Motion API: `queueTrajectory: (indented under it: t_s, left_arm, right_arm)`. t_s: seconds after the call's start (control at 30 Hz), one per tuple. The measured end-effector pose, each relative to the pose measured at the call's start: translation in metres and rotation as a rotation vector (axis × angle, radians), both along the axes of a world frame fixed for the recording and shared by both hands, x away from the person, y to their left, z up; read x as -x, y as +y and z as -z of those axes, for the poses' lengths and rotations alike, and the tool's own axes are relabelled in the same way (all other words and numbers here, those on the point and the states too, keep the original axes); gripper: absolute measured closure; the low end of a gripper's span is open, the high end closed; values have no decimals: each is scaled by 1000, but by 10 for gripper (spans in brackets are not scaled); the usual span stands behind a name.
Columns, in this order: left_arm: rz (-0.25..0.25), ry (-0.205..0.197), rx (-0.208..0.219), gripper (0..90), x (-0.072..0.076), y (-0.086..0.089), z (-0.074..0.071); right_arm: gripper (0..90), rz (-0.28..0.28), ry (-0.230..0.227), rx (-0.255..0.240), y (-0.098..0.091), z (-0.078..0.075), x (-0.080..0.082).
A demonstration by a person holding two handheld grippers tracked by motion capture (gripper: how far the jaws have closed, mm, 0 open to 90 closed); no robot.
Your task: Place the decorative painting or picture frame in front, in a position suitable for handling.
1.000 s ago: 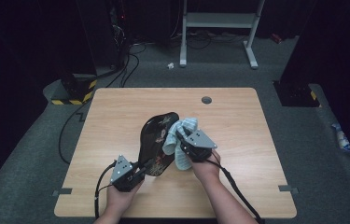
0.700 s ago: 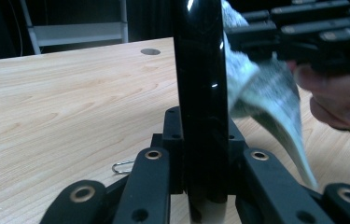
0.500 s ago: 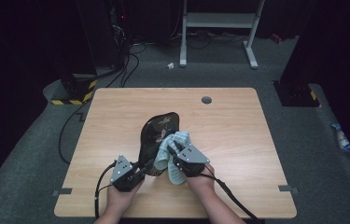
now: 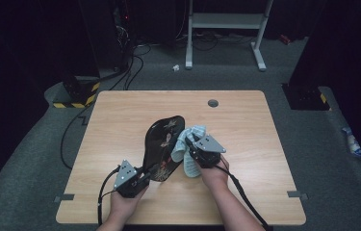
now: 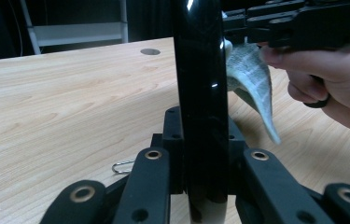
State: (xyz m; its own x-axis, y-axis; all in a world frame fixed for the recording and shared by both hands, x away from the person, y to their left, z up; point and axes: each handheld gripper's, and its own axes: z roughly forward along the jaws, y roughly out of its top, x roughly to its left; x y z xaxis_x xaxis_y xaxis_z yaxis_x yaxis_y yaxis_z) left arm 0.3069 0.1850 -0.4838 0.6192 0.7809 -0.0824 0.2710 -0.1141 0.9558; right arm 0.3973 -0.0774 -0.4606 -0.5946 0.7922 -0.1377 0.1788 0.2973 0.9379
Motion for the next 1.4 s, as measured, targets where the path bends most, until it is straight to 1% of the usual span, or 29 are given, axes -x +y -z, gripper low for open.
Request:
queueTrajectory:
  t_s: [0.03,0.1,0.33,0.47,0.6,0.73,0.87,1.0,1.07,1.13,1.2,1.3,1.4]
  left_arm:
    - [0,0,0,786,0,0,0]
    - [0,0,1,786,0,0,0]
    - [0,2,0,787,0,0,0]
    - [0,3,1,787,0,0,0]
    - [-1,4,4,788,0,0,0]
    - [-2,4,1,787,0,0,0]
    - [-4,3,2,786,0,-1,0]
    - [-2,2,2,786,0,-1,0]
    - [-1,2,2,787,0,-1,0]
    - [-1,2,2,787,0,-1,0]
    - [0,2,3,787,0,-1,0]
    - [0,2,3,788,0,-1,0]
    - [-1,4,5,788,0,0,0]
  right_arm:
    - [721,-16,-13,4,3,-1,5]
    - [721,-34,-24,11,8,-1,11]
    - [720,-127,-41,37,28,5,45]
    - [720,-154,-42,47,34,10,54]
    - [719,-147,-39,48,32,11,51]
    - [718,-119,-34,50,26,11,39]
    - [717,-71,-25,52,16,11,22]
    - [718,-6,-4,32,4,10,5]
    - [718,9,3,23,1,11,2]
    - [717,10,6,21,1,11,2]
    - [716,-1,5,21,2,12,6]
    - [715,-35,1,29,7,14,17]
    - [713,-77,13,29,14,19,29]
